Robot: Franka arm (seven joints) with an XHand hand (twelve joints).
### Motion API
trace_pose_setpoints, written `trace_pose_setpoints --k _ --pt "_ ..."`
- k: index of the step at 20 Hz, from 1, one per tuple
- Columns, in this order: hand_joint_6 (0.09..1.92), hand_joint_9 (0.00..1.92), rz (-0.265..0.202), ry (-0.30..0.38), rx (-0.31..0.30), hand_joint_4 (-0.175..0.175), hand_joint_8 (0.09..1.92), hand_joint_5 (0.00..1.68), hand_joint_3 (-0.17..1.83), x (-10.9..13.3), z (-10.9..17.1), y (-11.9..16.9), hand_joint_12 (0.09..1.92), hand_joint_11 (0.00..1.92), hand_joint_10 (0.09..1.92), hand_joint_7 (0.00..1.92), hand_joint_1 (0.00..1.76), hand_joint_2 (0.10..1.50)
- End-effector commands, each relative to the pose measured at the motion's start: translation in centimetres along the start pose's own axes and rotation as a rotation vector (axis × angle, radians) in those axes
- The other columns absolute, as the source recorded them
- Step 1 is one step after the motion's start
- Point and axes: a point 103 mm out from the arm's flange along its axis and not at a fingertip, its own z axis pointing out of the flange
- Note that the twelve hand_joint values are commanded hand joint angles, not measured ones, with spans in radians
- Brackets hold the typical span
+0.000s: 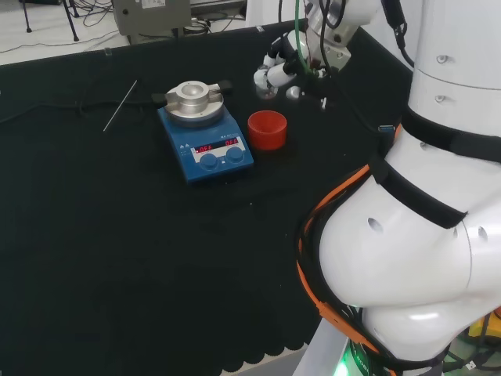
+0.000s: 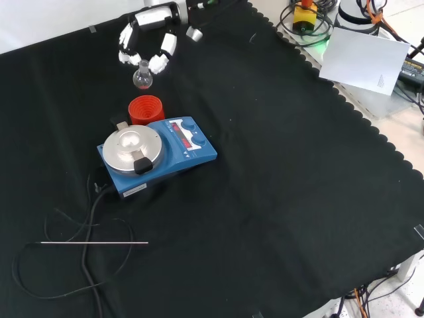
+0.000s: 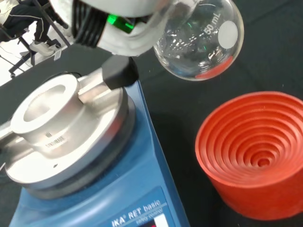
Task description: Place the round-bottom flask on the heater.
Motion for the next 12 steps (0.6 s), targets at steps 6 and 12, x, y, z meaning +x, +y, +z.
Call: trace_pose_setpoints --k 6,12 --pt "1.10 0.88 -0.013 -0.024 0.006 0.140 0.60 1.08 0.84 3.4 0.2 -0.2 1.20 0.60 0.50 0.73 1.08 0.66" --pt "1.10 0.88 -0.055 -0.017 0.018 0.140 0.60 1.08 0.84 4.2 -0.5 1.4 1.20 0.60 0.50 0.73 1.08 0.66"
